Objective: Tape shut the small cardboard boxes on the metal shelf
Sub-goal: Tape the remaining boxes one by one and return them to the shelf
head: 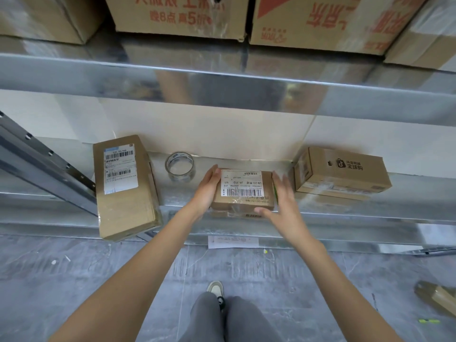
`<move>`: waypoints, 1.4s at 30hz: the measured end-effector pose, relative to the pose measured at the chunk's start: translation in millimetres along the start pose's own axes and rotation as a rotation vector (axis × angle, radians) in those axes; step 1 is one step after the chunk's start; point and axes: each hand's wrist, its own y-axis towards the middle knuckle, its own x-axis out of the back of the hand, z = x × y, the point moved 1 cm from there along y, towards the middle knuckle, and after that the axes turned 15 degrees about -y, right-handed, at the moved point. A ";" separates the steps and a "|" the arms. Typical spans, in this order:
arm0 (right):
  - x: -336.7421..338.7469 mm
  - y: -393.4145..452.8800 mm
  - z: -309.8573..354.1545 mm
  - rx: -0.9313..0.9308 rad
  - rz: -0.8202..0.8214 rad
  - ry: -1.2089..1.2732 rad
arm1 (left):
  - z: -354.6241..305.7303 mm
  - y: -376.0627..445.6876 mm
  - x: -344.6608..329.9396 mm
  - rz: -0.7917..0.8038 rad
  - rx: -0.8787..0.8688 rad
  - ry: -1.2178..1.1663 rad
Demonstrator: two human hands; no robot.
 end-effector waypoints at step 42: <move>-28.4 -0.9 -3.6 -0.379 -0.108 0.597 | 7.0 -38.3 -48.3 -0.582 -0.279 -0.403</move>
